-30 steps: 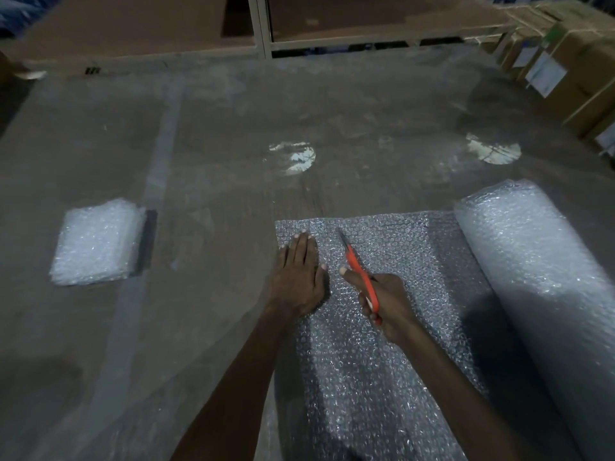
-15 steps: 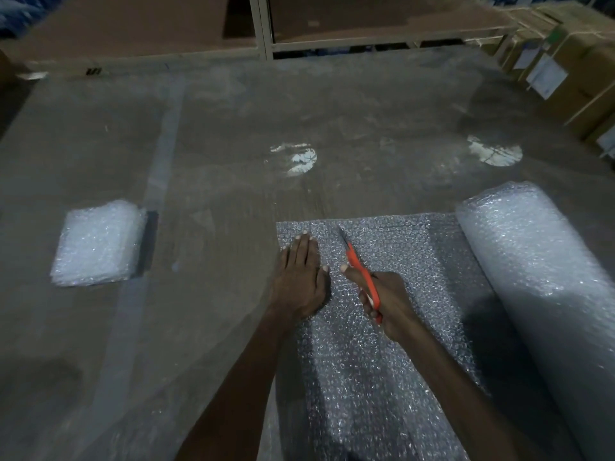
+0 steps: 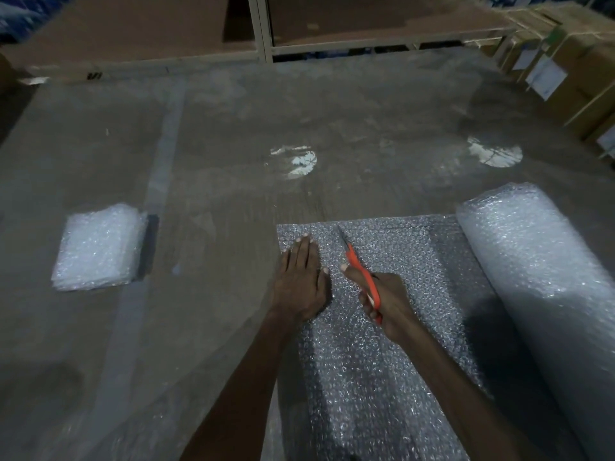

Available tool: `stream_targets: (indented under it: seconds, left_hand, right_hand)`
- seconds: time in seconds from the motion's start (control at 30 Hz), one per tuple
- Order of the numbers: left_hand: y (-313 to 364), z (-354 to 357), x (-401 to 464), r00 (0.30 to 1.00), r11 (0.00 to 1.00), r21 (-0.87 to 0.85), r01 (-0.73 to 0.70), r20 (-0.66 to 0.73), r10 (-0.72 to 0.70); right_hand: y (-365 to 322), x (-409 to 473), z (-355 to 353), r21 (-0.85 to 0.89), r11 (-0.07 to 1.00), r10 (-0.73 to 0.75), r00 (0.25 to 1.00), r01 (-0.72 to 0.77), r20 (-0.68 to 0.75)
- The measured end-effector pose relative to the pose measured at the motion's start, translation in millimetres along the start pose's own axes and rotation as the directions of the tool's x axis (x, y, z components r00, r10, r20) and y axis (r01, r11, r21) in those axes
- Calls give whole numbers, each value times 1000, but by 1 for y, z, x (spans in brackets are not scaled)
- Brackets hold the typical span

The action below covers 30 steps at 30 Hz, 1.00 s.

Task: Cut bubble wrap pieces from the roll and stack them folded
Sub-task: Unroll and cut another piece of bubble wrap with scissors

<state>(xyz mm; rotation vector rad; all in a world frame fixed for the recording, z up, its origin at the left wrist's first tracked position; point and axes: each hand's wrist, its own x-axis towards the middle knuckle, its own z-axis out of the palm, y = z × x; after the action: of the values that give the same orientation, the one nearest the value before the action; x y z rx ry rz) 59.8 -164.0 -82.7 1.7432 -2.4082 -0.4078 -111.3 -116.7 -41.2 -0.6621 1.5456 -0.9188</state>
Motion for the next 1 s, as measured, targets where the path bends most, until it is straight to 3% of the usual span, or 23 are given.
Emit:
stream_targets:
  seconds: [1.0]
  left_hand:
    - [-1, 3, 2, 1000, 1000, 30, 3, -12, -2]
  right_hand:
    - [-10, 8, 3, -7, 1000, 19, 1000, -19, -1]
